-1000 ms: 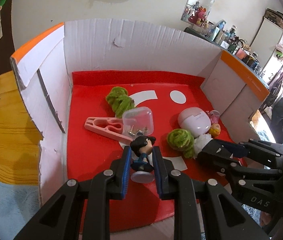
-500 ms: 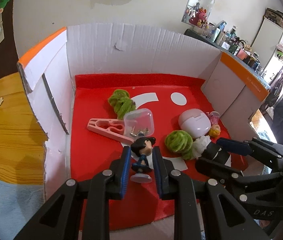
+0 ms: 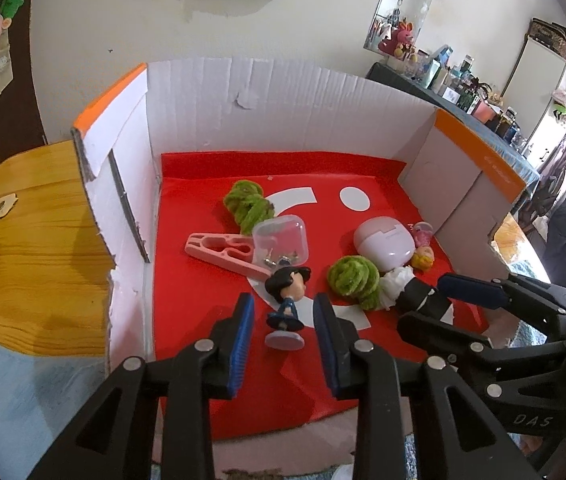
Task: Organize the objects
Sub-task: 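Withdraw both grippers from the box back over the towel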
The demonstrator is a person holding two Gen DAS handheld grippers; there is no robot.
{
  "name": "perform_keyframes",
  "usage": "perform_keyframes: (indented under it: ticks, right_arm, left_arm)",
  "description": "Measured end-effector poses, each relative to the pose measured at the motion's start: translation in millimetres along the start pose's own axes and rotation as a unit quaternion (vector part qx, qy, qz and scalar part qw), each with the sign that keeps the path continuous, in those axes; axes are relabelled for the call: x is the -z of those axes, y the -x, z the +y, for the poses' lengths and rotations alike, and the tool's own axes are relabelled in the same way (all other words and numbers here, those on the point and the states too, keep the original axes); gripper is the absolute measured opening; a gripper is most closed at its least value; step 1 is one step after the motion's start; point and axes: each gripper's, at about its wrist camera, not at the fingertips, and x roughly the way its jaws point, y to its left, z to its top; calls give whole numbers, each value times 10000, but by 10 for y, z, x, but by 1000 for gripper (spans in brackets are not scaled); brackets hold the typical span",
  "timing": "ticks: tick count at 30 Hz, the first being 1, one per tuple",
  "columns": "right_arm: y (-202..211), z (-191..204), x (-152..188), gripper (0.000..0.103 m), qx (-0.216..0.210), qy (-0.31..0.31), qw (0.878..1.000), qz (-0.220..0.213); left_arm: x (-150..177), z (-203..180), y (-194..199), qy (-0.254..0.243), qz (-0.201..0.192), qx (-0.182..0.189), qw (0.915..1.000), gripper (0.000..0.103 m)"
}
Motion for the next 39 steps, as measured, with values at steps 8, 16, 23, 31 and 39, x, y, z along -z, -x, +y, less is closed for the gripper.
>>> perform_keyframes:
  ticks: [8,16,23,31,39]
  right_arm:
    - [114,89,45,70,51,115,9999,-102]
    - [232,121,118,77,75,137,9997,-195]
    - [311,174,187,83,59,184,9995,-254]
    - [405,217,261,86,98,209,9992,-311]
    - [535,282,358,92,149,267,9987,-409]
  left_arm:
    - [16,-71,123,-43,-110,4,9999,47]
    - [60,-93,226,-53,-182,5,9998,54]
    - [131,-125,324,-95,-257,-54,9996,65]
    - [195,-112,438,-55,-328,-115,9994,73]
    - [301,-111,549,-14,-380,-154,9992,78]
